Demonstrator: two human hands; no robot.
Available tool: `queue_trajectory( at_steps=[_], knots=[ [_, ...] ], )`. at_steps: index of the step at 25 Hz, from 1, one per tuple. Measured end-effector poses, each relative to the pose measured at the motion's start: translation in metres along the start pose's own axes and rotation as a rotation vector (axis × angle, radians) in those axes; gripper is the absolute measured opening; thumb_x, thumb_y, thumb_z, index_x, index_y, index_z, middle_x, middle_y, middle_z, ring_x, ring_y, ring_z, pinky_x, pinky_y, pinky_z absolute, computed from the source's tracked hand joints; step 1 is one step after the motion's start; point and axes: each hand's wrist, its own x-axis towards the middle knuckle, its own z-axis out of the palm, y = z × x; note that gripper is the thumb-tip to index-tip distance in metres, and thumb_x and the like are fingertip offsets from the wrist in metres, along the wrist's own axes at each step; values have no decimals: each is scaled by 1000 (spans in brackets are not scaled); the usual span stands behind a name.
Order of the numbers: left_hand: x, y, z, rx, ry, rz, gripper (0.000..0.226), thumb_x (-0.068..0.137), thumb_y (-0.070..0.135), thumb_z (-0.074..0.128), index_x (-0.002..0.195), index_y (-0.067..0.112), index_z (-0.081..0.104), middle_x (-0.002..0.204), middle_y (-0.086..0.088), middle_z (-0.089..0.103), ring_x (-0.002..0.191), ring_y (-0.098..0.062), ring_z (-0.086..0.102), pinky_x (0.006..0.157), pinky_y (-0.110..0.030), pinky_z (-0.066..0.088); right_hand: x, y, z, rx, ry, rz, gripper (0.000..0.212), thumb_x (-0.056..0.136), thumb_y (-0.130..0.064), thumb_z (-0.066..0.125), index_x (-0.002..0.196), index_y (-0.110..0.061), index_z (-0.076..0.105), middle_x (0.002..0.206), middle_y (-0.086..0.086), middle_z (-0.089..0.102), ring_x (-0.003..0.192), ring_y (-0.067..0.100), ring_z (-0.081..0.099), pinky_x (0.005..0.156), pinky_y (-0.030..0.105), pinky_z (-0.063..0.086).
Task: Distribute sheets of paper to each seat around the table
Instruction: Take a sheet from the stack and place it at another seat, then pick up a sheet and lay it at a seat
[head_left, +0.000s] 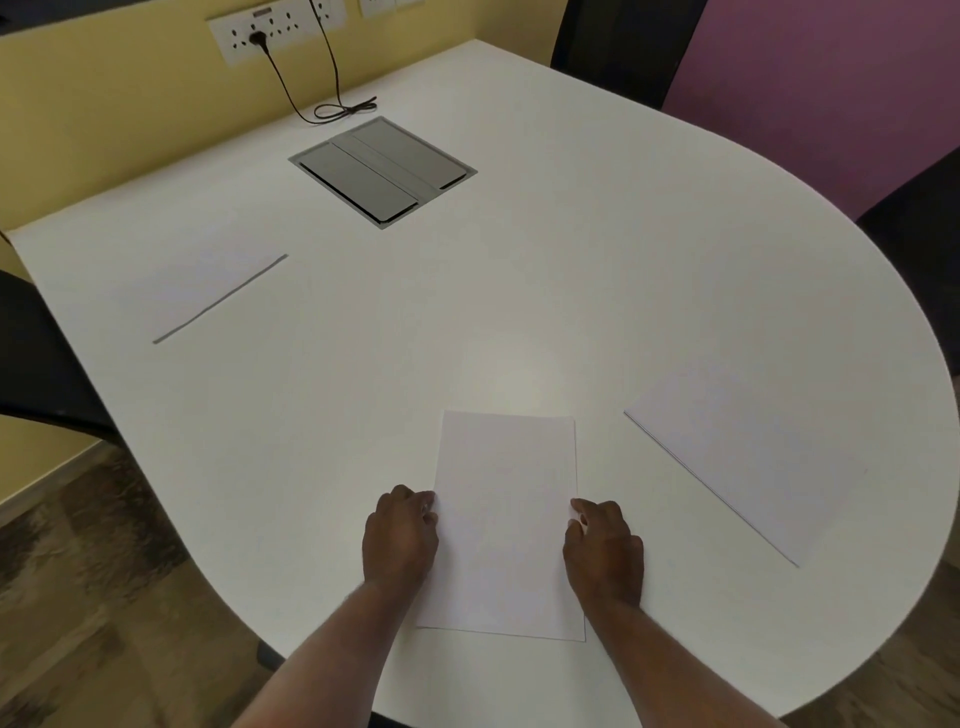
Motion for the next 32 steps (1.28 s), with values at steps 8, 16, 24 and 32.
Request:
queue_trajectory(
  at_steps=[8,16,24,32],
  knots=[
    [-8,4,-12,149,67,74,55,95,38,52,146,19,46,152,-1,46,141,-23,39,112,-40,31,-5,2,-17,-62,68,-132,43,85,-18,71,127,-11,65,129,8,63,118,30,58,97,46,48],
    [-39,24,-54,169,77,159,67,98,44,42,157,19,24,167,1,15,155,-17,8,124,-42,9,-29,-11,-75,-122,61,-202,58,92,-28,62,147,-11,48,156,7,43,145,21,38,122,44,24],
    [-111,75,-99,99,95,195,68,99,47,41,157,18,22,166,0,20,154,-18,13,124,-41,14,-64,-7,-170,-212,-11,-280,66,99,-43,40,158,-22,21,167,-3,15,154,12,9,126,38,1],
    [-167,156,-75,159,107,270,68,99,48,39,158,20,20,167,0,18,154,-17,12,125,-40,12,-47,48,-247,-195,6,-356,66,99,-42,40,158,-23,20,168,-5,12,154,11,5,125,38,-4]
  ],
)
